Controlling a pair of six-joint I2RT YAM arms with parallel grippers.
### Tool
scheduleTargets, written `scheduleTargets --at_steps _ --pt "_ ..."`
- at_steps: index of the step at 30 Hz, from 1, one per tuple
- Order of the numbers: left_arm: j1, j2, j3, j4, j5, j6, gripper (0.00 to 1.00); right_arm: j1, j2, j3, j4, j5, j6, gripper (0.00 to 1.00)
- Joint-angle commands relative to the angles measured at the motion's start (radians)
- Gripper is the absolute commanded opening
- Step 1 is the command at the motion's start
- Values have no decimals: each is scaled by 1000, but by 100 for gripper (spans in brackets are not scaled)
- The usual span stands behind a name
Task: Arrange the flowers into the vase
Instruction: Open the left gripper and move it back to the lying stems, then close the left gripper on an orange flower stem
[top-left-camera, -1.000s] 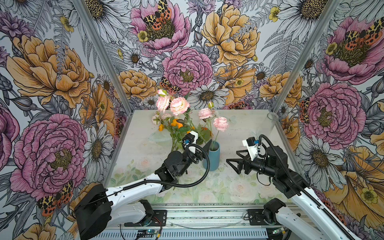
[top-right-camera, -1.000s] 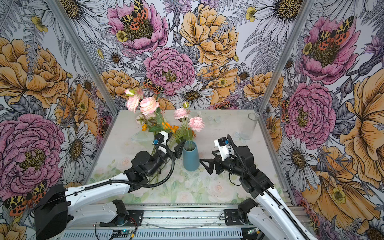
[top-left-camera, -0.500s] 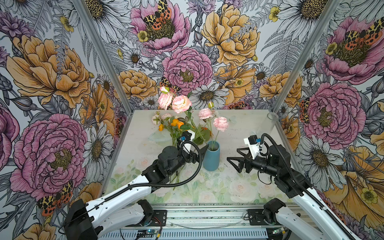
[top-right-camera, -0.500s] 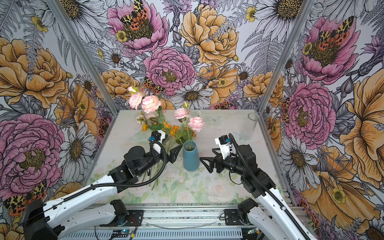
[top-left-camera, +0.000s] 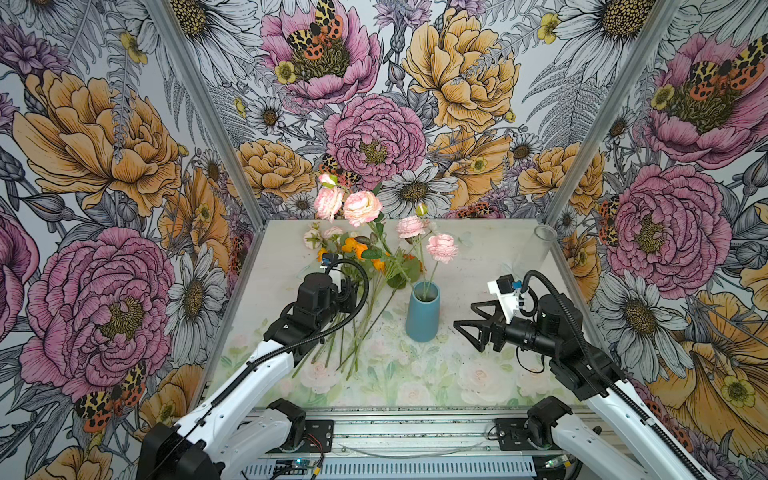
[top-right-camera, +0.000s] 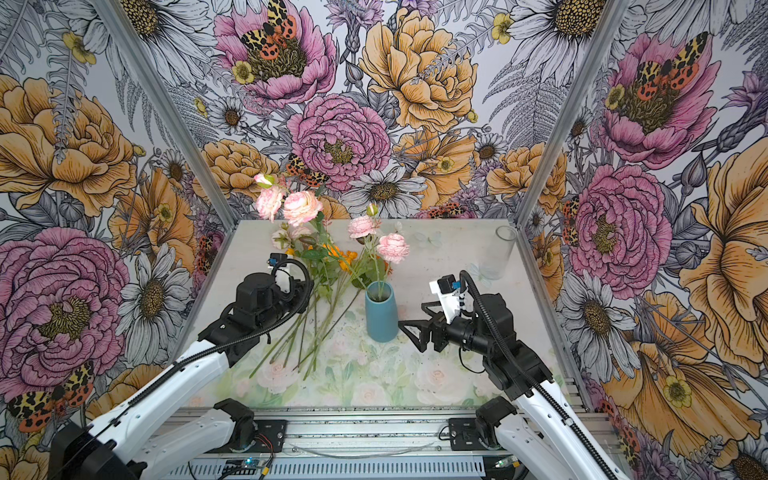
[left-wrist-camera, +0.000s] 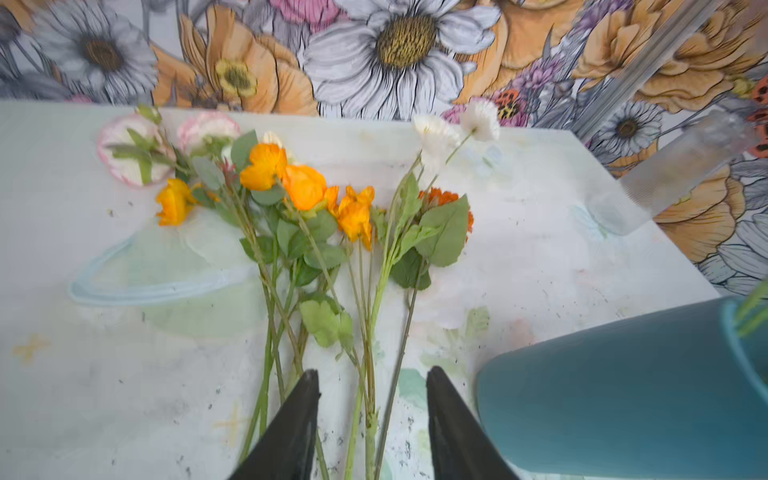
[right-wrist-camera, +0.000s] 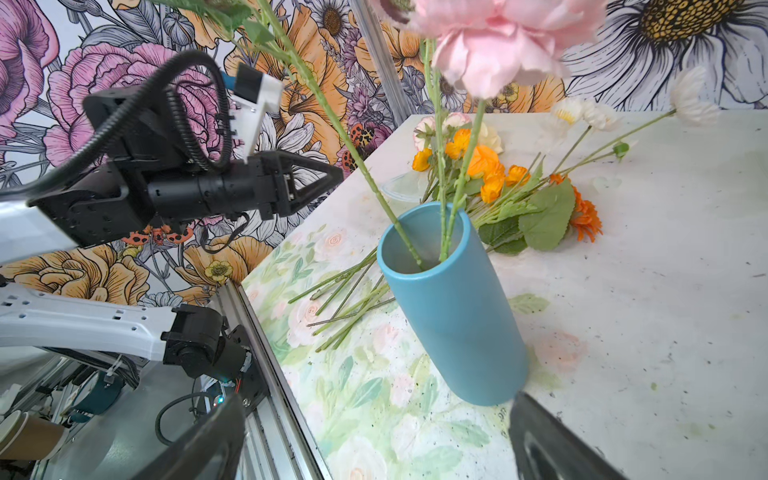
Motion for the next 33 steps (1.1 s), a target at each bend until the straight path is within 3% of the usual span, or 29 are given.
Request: scheduleTargets --at_steps 1,4,11,15,23,33 --pt "5 134 72 -52 107 -72 35 -2 13 -26 11 -18 18 99" --pt "1 257 114 -72 121 -73 29 1 10 -47 11 -21 27 99" --pt "-74 411 148 -140 44 -66 29 7 5 -91 13 -25 35 99" --pt "-106 446 150 -150 23 -71 29 8 11 -91 11 -24 24 99" --pt "-175 485 172 -216 -129 -79 33 8 15 -93 11 -23 21 100" --pt "-185 544 198 -237 -197 -62 34 8 12 -91 12 -24 22 100"
